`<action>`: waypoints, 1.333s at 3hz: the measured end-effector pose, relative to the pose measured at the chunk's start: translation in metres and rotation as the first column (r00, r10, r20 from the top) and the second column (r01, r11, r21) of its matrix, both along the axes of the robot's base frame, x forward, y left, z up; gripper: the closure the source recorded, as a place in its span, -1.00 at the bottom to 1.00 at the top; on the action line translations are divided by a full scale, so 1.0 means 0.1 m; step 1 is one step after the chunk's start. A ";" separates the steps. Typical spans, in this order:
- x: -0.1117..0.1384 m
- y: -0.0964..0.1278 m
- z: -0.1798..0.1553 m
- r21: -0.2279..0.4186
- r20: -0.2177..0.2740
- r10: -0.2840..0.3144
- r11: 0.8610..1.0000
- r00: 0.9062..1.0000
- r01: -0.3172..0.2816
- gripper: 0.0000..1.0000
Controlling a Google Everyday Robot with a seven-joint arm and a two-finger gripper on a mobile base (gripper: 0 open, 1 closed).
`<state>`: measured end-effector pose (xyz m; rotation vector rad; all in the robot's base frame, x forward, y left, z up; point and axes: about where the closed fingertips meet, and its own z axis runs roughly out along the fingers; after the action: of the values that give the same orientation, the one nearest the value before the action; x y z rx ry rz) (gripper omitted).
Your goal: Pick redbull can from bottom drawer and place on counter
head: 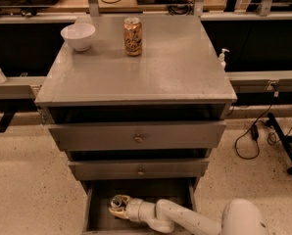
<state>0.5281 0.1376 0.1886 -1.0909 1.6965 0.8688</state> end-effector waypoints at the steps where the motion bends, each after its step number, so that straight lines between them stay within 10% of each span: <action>1: 0.03 -0.17 0.37 0.145 -0.030 -0.041 0.988 0.999 0.045 0.76; 3: -0.54 -1.05 1.99 0.344 0.028 0.105 0.933 0.994 -0.108 1.00; 4: -0.56 -1.12 2.25 0.347 0.068 0.139 0.925 0.988 -0.154 1.00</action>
Offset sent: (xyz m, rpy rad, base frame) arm -0.0578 -0.1360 0.2421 0.4376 0.0012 0.1128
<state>0.4722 0.0261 0.4135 -0.9895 1.3680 1.1847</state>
